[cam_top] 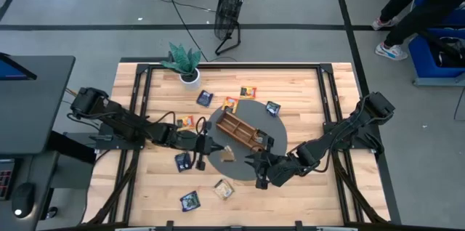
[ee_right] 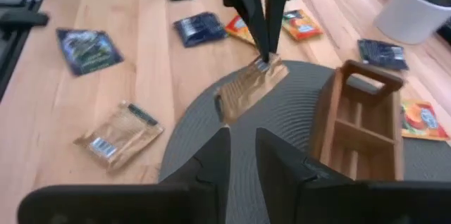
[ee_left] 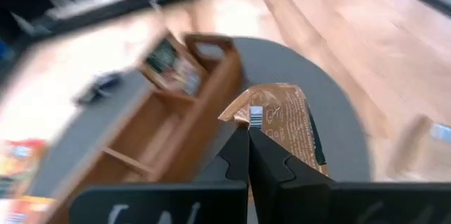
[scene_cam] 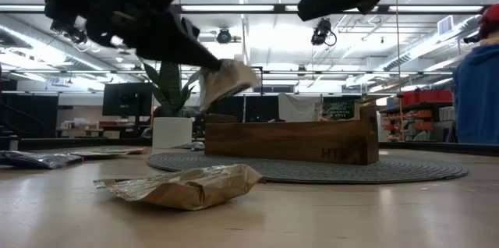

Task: Pick & Place Tea
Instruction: Put the brown tea bag into the right section of the wooden organizer

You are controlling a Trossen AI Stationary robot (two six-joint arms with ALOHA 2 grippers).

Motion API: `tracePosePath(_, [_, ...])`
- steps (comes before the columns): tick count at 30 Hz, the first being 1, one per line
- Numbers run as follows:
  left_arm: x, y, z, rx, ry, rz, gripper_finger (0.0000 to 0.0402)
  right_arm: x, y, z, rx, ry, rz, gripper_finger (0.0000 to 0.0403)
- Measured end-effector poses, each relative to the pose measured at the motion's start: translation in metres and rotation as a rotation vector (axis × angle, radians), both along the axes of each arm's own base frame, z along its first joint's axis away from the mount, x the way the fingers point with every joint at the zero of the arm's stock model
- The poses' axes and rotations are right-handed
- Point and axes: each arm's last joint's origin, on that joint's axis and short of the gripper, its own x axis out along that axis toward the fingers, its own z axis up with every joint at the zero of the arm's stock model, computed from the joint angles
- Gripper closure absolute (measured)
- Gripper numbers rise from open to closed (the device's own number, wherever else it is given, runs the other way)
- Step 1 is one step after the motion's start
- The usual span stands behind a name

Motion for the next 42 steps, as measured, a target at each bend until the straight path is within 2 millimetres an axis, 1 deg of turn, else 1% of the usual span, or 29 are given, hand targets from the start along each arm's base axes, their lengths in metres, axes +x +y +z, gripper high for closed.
tracePosePath(4, [-0.002,-0.005,0.009,0.108,-0.070,0.038,0.0401,-0.001,0.004,0.002,0.012,-0.032,-0.003,0.0328])
tracePosePath(8, [-0.004,-0.012,0.016,0.271,-0.138,0.109,0.0401,0.000,0.007,0.007,0.049,-0.075,0.004,0.0327])
tracePosePath(14, [-0.010,-0.025,0.024,0.468,-0.182,0.203,0.0401,0.002,0.009,0.010,0.106,-0.116,-0.012,0.0323])
tracePosePath(16, [-0.011,-0.028,0.027,0.517,-0.191,0.220,0.0401,0.002,0.008,0.016,0.116,-0.142,-0.002,0.0323])
tracePosePath(19, [-0.013,-0.032,0.031,0.565,-0.213,0.248,0.0401,-0.003,0.002,0.034,0.138,-0.197,-0.008,0.0323])
tracePosePath(21, [-0.015,-0.034,0.036,0.582,-0.240,0.288,0.0401,-0.008,-0.004,0.045,0.144,-0.211,-0.017,0.0323])
tracePosePath(23, [-0.016,-0.037,0.039,0.599,-0.256,0.293,0.0401,-0.013,-0.010,0.052,0.115,-0.201,-0.019,0.0323])
tracePosePath(25, [-0.016,-0.037,0.041,0.583,-0.282,0.293,0.0401,-0.016,-0.013,0.052,0.036,-0.174,-0.001,0.0323])
tracePosePath(29, [-0.016,-0.037,0.046,0.572,-0.317,0.299,0.0401,-0.013,-0.018,0.050,-0.133,-0.143,0.022,0.0319])
tracePosePath(31, [-0.015,-0.037,0.046,0.575,-0.316,0.299,0.0401,-0.010,-0.022,0.048,-0.181,-0.121,0.021,0.0310])
tracePosePath(38, [-0.015,-0.037,0.046,0.571,-0.321,0.286,0.0401,-0.001,-0.041,0.048,-0.225,-0.103,-0.010,0.0251])
tracePosePath(42, [-0.015,-0.035,0.046,0.573,-0.320,0.290,0.0401,0.003,-0.048,0.048,-0.199,-0.099,0.011,0.0238])
